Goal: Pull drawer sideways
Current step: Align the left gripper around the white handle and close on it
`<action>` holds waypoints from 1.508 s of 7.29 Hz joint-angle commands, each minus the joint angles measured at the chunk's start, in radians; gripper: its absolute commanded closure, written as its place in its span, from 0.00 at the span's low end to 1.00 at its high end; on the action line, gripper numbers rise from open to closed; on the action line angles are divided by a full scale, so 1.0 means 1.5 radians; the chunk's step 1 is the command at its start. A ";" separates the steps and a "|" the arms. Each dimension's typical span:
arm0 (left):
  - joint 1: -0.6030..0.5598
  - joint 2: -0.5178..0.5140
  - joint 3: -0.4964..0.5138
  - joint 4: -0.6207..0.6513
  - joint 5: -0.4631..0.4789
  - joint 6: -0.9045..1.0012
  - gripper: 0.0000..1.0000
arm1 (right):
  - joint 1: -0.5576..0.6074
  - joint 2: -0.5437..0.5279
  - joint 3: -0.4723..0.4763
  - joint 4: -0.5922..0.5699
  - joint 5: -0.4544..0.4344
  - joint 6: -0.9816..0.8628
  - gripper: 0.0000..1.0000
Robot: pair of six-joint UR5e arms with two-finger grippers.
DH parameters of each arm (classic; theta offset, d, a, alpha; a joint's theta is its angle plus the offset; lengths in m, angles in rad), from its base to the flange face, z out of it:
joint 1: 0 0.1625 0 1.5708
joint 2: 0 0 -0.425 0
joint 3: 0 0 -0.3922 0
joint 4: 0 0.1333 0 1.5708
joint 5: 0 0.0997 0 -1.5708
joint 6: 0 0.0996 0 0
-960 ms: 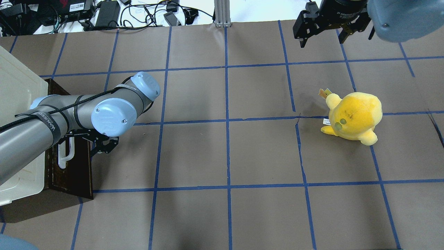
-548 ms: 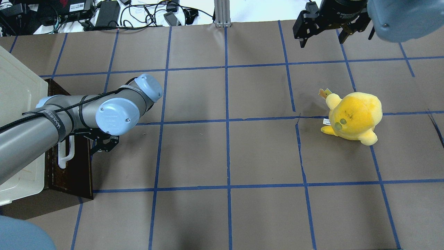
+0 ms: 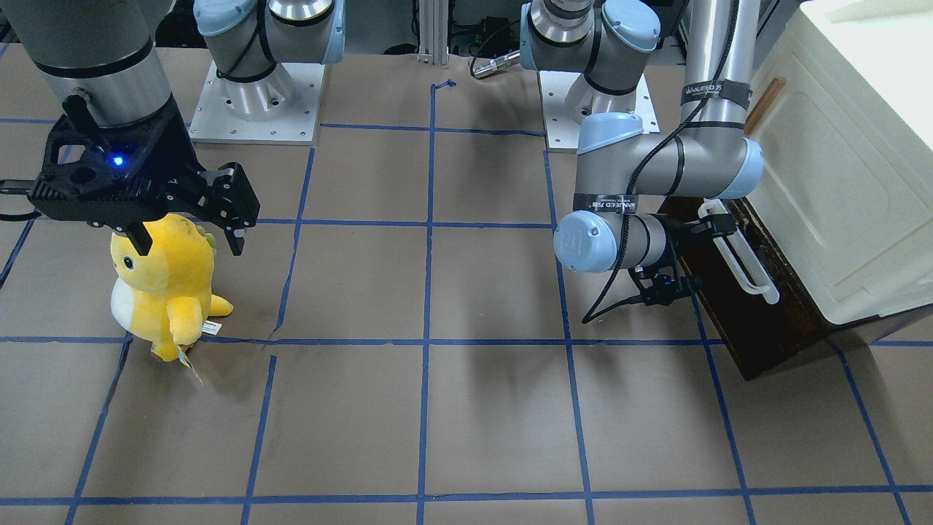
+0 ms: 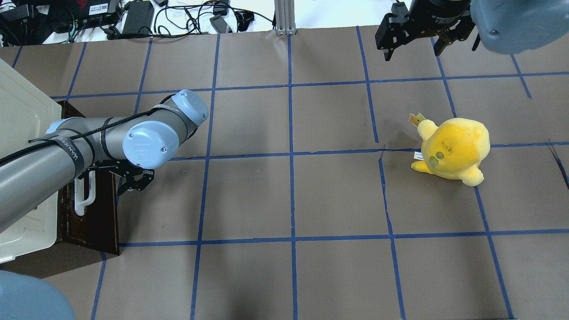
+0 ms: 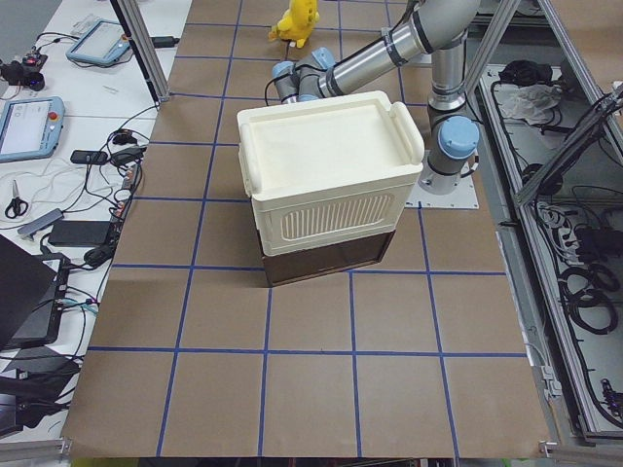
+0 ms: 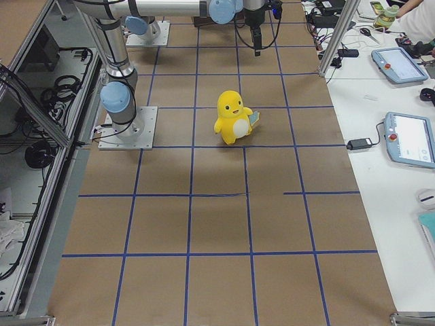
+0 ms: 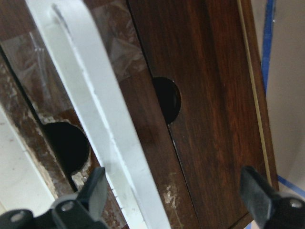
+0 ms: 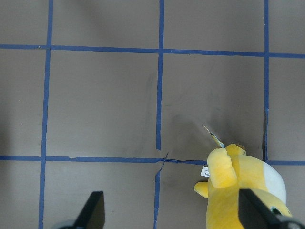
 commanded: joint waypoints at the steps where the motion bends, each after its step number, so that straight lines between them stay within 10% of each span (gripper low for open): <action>1: 0.005 -0.006 0.002 -0.001 -0.016 0.004 0.00 | 0.000 0.000 0.000 0.000 -0.001 0.000 0.00; 11: -0.003 0.008 0.035 0.004 -0.107 0.005 0.00 | 0.000 0.000 0.000 0.000 0.000 0.000 0.00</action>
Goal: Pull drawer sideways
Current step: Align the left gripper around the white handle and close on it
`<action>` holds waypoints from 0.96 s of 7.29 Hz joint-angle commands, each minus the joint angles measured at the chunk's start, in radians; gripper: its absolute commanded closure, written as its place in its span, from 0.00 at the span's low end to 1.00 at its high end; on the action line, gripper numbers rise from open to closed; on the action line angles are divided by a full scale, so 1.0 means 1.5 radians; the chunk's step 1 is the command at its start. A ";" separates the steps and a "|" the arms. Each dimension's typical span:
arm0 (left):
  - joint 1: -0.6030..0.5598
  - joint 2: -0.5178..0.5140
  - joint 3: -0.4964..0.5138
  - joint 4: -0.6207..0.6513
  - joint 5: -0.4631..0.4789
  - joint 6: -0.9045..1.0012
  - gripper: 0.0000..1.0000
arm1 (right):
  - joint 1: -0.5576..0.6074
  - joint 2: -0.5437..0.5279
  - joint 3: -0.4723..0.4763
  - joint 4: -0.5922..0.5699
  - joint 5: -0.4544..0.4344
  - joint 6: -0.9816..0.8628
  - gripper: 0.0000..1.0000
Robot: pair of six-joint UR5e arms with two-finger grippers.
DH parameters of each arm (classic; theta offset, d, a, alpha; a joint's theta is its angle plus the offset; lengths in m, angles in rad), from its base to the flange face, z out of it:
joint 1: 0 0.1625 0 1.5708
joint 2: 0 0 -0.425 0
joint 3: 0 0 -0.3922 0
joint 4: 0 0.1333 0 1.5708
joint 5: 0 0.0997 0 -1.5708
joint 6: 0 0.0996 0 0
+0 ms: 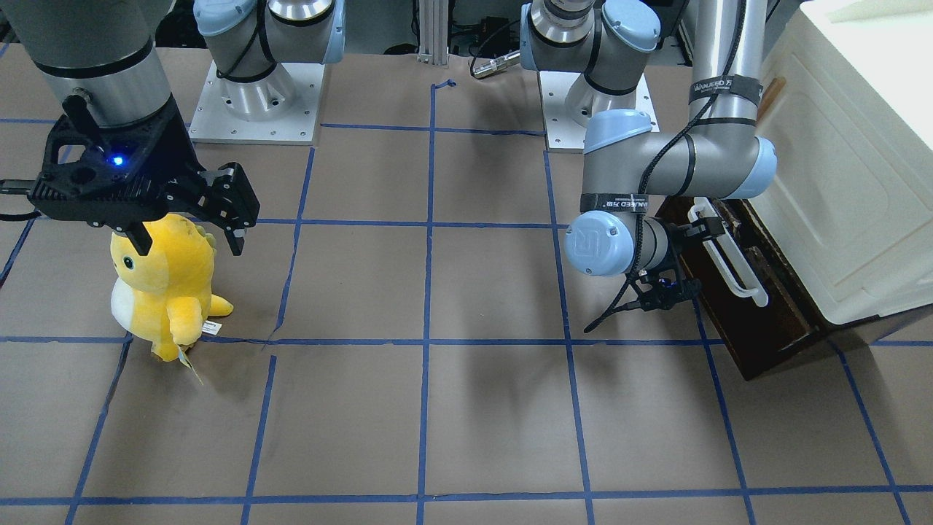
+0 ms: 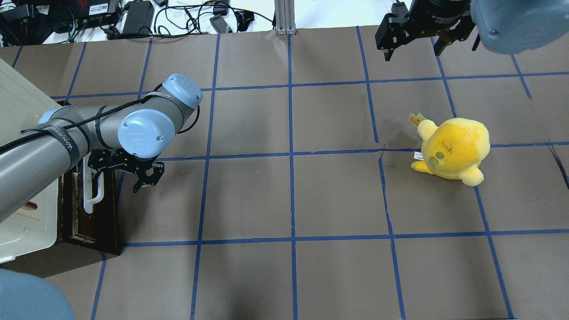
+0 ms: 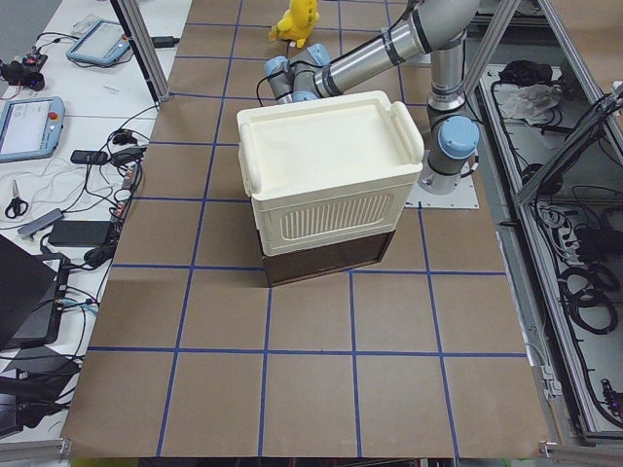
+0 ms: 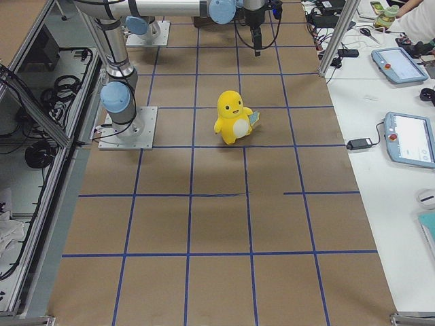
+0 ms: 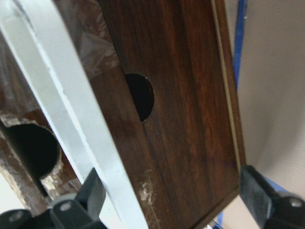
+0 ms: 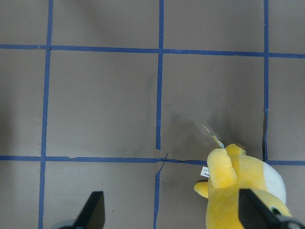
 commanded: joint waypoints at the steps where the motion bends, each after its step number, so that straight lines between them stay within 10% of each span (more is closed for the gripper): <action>1: -0.007 0.004 0.000 0.000 -0.001 -0.003 0.00 | 0.000 0.000 0.000 0.000 0.000 0.000 0.00; 7: -0.017 -0.005 0.010 -0.020 0.050 0.008 0.05 | 0.000 0.000 0.000 0.000 0.000 0.000 0.00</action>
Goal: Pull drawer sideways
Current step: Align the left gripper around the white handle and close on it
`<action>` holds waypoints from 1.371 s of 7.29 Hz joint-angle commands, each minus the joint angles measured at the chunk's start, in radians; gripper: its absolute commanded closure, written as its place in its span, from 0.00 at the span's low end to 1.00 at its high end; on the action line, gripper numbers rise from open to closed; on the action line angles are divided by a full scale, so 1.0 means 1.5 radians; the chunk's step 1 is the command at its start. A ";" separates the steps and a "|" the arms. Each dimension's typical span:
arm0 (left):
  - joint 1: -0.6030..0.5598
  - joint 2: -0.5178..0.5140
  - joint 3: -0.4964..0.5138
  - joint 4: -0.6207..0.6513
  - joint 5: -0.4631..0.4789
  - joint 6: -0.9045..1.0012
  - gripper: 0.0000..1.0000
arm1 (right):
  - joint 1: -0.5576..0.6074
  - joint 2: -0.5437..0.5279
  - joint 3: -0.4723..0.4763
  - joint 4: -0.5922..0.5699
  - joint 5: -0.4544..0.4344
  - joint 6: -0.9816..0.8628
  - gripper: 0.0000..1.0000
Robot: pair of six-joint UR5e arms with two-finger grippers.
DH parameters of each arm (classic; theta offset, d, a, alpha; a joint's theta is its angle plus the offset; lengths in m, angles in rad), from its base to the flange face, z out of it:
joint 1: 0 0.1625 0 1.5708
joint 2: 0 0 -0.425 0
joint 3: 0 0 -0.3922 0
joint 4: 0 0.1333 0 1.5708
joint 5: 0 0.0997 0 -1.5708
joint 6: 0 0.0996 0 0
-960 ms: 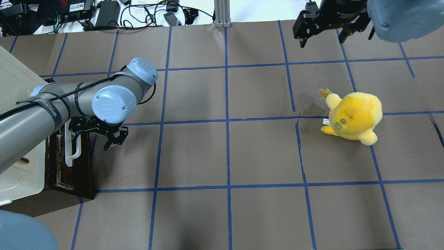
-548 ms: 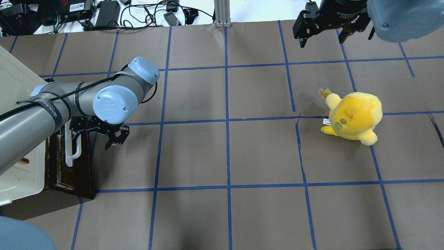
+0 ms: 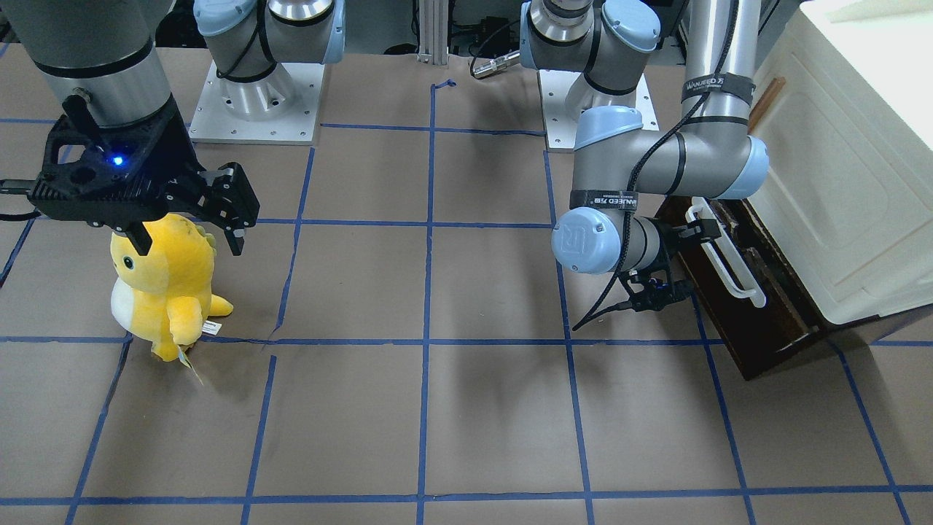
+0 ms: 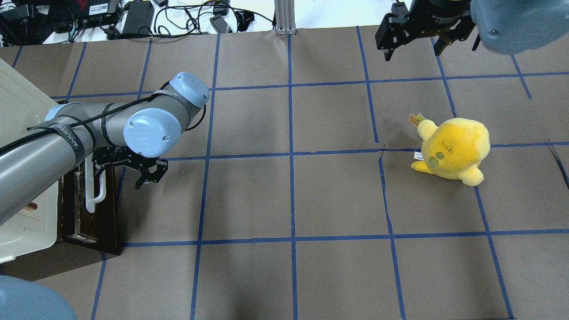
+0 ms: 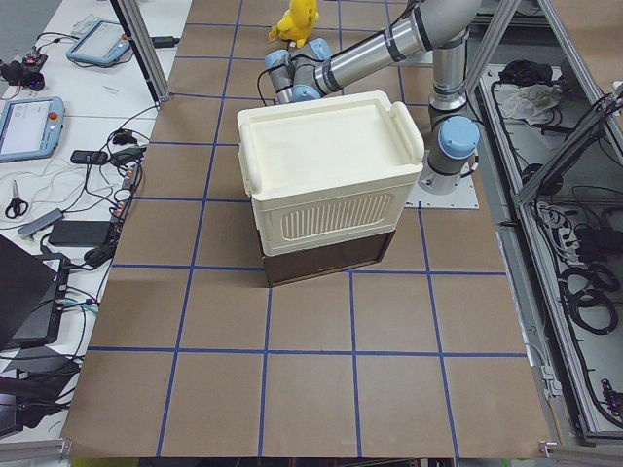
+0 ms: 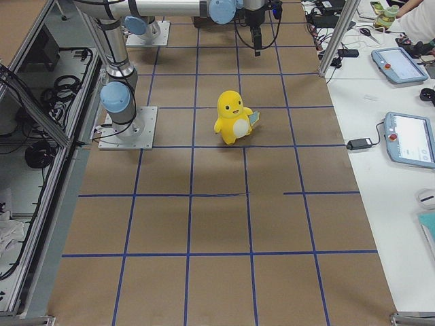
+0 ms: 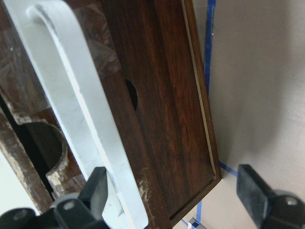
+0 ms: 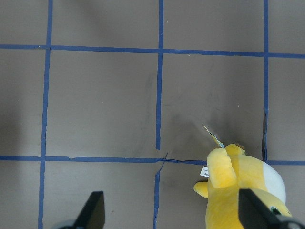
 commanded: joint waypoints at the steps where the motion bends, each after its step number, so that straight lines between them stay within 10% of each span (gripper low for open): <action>1: 0.000 -0.002 -0.001 -0.022 0.028 -0.001 0.17 | 0.000 0.000 0.000 0.000 0.000 0.000 0.00; 4: 0.000 0.001 -0.003 -0.032 0.032 -0.005 0.68 | 0.000 0.000 0.000 0.000 0.000 0.000 0.00; 10: 0.000 0.014 0.000 -0.068 0.060 -0.019 0.88 | 0.000 0.000 0.000 0.000 0.001 0.000 0.00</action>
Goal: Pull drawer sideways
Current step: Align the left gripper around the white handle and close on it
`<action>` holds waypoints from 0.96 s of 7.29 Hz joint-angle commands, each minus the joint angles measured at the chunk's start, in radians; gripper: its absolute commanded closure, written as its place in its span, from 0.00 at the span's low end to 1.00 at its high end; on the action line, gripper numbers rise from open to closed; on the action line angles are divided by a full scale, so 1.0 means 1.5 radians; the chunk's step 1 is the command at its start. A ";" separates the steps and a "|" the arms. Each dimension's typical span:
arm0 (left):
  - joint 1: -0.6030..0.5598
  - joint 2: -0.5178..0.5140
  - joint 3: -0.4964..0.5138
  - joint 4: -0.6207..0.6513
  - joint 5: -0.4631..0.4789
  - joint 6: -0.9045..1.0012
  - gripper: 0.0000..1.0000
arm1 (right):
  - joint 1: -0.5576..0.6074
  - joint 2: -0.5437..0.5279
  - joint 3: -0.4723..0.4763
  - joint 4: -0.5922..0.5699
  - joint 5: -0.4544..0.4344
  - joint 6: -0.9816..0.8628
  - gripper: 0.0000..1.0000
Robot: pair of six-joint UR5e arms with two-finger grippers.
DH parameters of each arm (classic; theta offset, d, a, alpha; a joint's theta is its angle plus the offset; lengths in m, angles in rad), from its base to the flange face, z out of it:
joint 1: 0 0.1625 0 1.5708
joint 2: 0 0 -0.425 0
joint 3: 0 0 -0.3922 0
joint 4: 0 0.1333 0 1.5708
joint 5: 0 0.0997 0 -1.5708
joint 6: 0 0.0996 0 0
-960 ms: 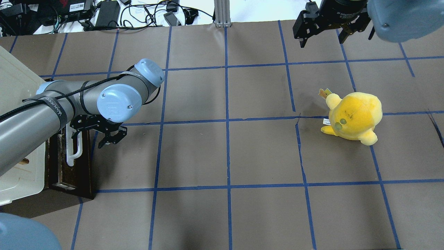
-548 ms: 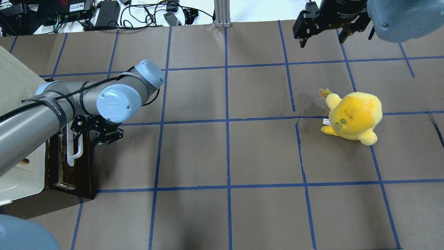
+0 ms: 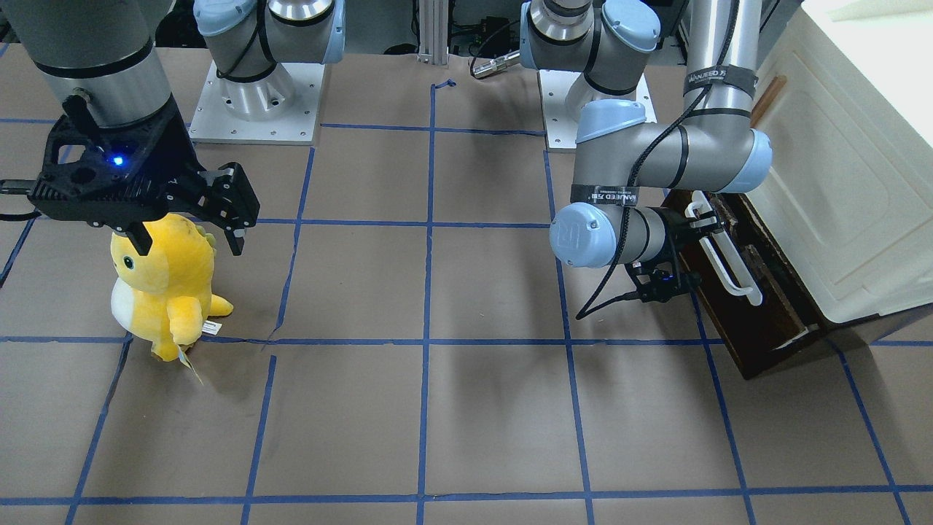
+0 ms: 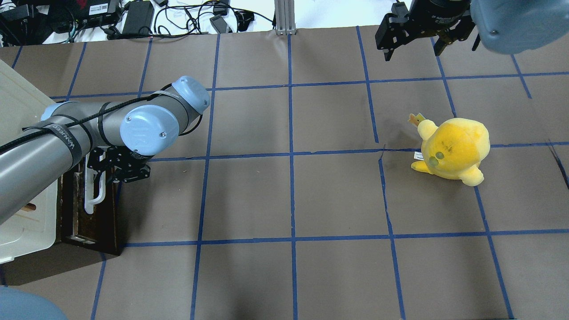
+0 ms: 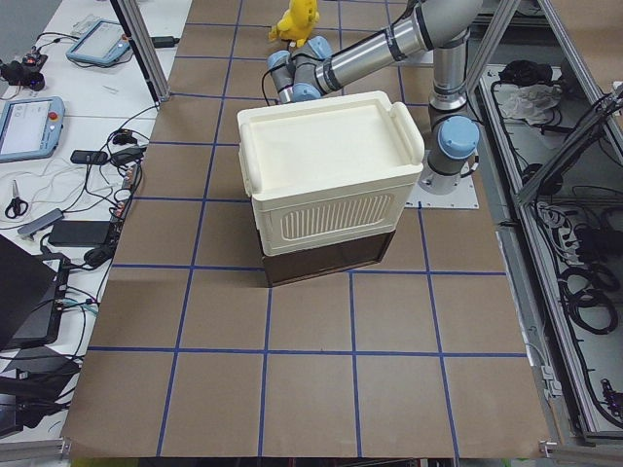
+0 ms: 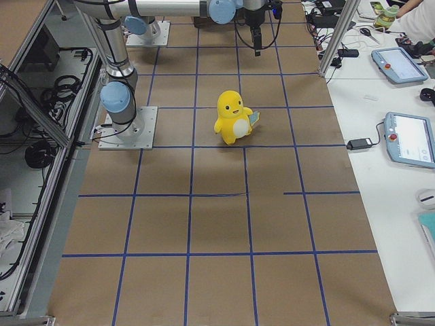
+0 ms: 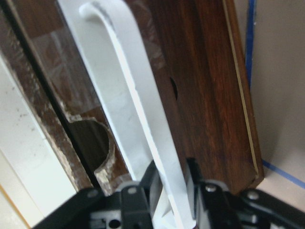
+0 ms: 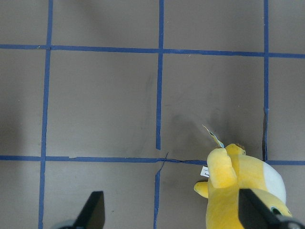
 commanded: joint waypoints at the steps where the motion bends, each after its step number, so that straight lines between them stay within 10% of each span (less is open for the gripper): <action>1: -0.004 0.000 0.002 -0.002 0.000 -0.005 0.88 | 0.000 0.000 0.000 0.000 0.000 0.000 0.00; 7: -0.037 -0.010 0.008 0.005 -0.001 -0.014 0.91 | 0.000 0.000 0.000 0.000 0.001 0.000 0.00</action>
